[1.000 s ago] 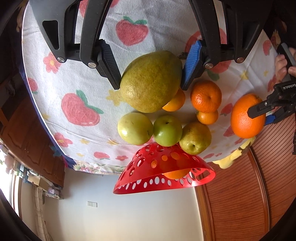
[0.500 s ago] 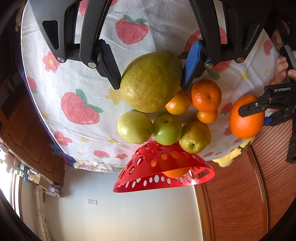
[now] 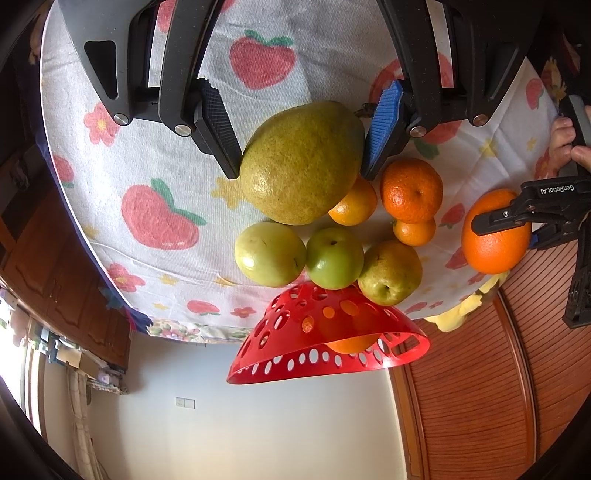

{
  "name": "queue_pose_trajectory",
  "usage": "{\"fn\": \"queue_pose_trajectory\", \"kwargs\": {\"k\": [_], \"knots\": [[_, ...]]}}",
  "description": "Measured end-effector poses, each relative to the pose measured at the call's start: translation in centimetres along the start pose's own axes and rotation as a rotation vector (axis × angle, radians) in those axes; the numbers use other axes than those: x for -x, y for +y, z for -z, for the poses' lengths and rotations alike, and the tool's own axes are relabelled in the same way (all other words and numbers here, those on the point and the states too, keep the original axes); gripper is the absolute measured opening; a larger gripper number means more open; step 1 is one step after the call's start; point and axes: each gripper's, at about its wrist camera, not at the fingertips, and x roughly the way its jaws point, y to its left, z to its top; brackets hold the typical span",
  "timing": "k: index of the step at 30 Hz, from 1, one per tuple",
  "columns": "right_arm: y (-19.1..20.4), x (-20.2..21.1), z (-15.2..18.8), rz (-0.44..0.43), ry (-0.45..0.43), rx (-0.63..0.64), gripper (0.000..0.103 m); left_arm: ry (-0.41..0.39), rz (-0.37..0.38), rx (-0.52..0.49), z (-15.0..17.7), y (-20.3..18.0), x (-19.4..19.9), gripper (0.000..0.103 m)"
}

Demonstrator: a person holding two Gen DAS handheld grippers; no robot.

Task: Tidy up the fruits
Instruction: 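Close the right tool on the pomelo while the left tool grasps the large orange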

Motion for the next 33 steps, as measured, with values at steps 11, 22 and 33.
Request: {"fn": "queue_pose_trajectory", "kwargs": {"k": [11,22,33], "knots": [[-0.1,-0.3,-0.1,-0.009,0.018,-0.002,0.068,-0.013,0.051,0.042,0.5,0.3,0.6,0.083],[0.0,-0.7,0.1,0.003,0.033,-0.001,0.067,-0.070,0.097,0.009,-0.3,-1.7,3.1,0.083],[0.0,-0.2,0.1,0.011,0.007,-0.007,0.067,-0.133,0.118,-0.021,-1.8,-2.9,5.5,0.083]]}}
